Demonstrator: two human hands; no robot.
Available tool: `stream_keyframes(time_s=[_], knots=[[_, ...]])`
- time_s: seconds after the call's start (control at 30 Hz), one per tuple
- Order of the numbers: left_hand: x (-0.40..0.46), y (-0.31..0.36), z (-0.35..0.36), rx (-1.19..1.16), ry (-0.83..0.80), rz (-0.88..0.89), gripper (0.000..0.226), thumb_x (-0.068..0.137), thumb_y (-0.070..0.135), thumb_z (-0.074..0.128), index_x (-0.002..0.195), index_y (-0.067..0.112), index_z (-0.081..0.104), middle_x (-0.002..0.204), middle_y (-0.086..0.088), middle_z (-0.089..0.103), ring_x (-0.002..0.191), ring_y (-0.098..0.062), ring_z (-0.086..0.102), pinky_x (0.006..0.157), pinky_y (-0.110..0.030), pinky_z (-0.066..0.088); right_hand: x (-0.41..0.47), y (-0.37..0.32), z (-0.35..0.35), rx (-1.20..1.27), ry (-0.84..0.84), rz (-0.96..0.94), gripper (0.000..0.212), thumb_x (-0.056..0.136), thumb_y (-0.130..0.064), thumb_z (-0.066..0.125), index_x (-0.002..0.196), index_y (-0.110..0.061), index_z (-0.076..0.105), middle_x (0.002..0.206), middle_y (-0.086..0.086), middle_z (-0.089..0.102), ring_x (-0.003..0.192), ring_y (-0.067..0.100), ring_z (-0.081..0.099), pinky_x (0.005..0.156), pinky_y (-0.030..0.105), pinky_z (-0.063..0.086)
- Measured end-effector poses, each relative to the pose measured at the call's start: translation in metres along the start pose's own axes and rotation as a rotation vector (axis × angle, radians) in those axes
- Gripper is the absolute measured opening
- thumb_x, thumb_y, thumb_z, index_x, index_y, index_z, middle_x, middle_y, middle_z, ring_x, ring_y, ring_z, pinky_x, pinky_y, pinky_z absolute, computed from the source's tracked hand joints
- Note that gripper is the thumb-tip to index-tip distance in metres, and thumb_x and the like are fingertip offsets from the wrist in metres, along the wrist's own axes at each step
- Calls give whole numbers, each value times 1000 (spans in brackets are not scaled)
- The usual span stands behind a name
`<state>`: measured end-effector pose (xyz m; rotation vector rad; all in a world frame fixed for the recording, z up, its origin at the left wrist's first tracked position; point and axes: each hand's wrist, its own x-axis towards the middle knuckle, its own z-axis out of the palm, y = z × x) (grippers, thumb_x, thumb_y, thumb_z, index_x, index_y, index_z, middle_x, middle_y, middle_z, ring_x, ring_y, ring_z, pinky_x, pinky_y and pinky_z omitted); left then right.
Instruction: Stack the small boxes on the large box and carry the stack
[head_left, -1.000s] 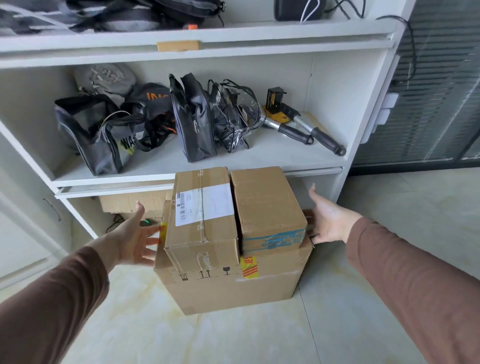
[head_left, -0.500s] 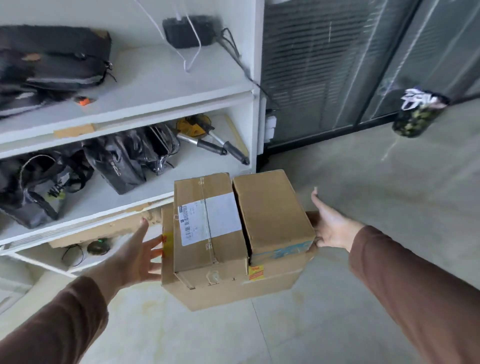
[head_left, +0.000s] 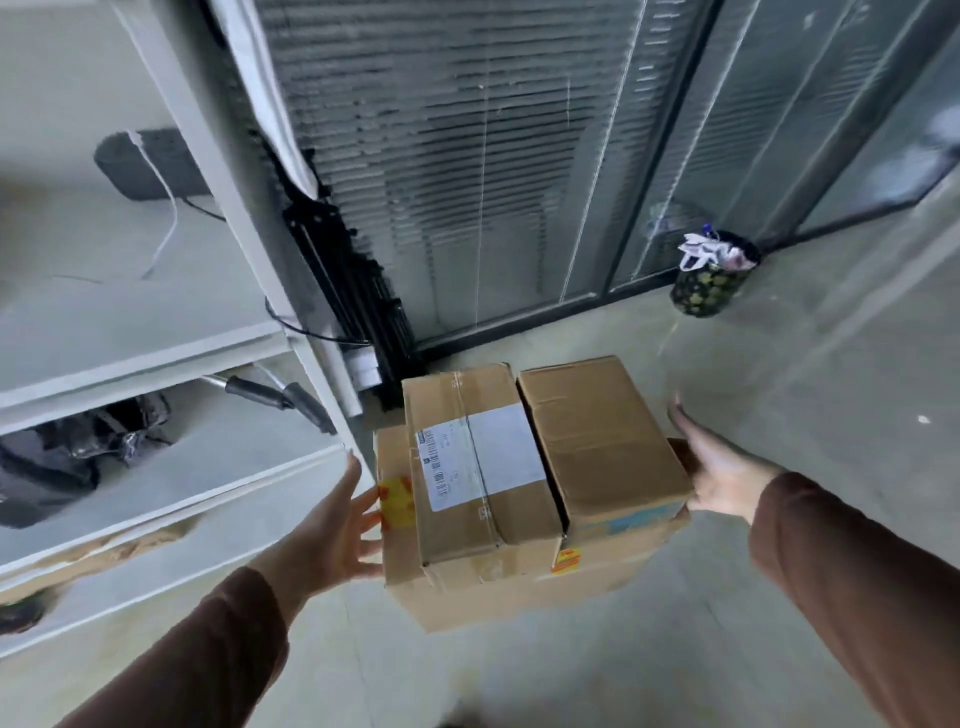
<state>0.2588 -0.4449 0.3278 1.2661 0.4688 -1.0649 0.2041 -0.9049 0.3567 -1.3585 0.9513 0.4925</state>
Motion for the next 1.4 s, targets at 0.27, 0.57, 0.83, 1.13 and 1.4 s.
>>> stream_keyframes(time_s=[0.27, 0.57, 0.83, 1.13, 1.4], knots=[[151, 108, 79, -16, 80, 28, 103, 73, 97, 26, 157, 40, 42, 167, -4, 40, 146, -37, 45, 114, -61, 40, 149, -116, -67, -38, 62, -22, 127, 48, -108, 42, 136, -19, 69, 130, 15, 76, 125, 37, 68, 117, 61, 41], [327, 223, 116, -106, 225, 59, 84, 78, 94, 23, 129, 40, 63, 147, 5, 58, 133, -26, 54, 114, -54, 39, 360, -253, -76, -45, -22, -40, 102, 76, -97, 26, 125, -23, 75, 108, 9, 83, 114, 33, 72, 116, 58, 42], [460, 281, 125, -224, 360, 64, 97, 72, 98, 26, 148, 44, 50, 152, 6, 53, 140, -26, 47, 120, -56, 31, 524, -322, -72, -59, -99, -47, 98, 73, -96, 30, 105, -16, 77, 94, 12, 84, 77, 28, 80, 90, 44, 57], [523, 312, 131, -305, 503, 77, 76, 80, 92, 26, 110, 34, 65, 134, -3, 67, 128, -29, 59, 101, -46, 47, 601, -365, -64, -93, -153, -18, 99, 71, -99, 32, 121, -23, 72, 86, 1, 84, 95, 24, 75, 92, 43, 57], [512, 328, 147, -303, 462, 158, 86, 84, 90, 16, 139, 37, 55, 141, -3, 62, 113, -23, 61, 112, -50, 41, 594, -380, -64, -99, -186, -11, 108, 70, -100, 28, 129, -22, 73, 122, 5, 79, 121, 25, 71, 117, 47, 43]])
